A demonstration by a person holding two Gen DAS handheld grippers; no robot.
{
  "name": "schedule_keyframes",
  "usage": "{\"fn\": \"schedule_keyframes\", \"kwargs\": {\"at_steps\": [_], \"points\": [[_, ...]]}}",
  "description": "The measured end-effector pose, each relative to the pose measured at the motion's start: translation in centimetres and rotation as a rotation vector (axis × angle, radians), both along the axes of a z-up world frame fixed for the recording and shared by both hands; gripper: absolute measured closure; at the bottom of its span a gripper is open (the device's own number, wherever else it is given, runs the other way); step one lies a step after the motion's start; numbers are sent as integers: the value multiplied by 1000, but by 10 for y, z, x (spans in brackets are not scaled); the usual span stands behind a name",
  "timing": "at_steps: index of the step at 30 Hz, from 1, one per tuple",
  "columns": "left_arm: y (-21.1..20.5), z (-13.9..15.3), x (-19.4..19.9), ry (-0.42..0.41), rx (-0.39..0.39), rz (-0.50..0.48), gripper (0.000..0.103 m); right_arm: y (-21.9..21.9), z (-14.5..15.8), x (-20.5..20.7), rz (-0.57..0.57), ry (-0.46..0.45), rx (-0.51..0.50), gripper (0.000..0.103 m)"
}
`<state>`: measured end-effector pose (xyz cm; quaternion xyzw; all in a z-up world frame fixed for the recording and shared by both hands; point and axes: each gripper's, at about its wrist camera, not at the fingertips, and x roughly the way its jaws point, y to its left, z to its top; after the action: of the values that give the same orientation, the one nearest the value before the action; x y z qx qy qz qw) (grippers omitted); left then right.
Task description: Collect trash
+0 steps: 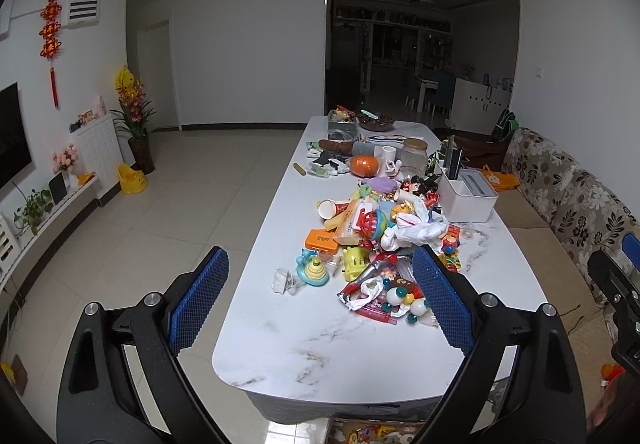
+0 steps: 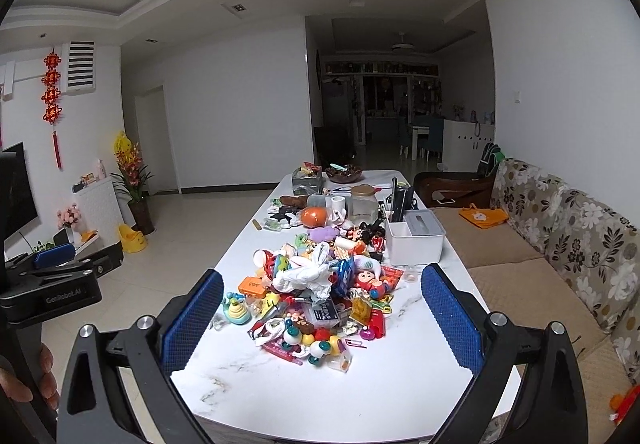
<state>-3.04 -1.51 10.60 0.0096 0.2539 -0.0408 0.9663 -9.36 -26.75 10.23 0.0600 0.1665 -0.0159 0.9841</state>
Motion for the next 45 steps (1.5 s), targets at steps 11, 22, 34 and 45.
{"fn": "schedule_keyframes", "kwargs": {"at_steps": [11,22,34,45], "points": [[1,3,0,-1,-6,-17,12,2,1,3,-2,-3,-4,5],[1,7,-1,-18,-5,-17,12,4,7,4,-4,-8,-14,5],[-1,9,-1,-17,-6,-26,12,2,10,7,-6,-3,-14,5],[-1,6,1,-7,-1,-27,12,2,7,6,-11,8,-11,5]]}}
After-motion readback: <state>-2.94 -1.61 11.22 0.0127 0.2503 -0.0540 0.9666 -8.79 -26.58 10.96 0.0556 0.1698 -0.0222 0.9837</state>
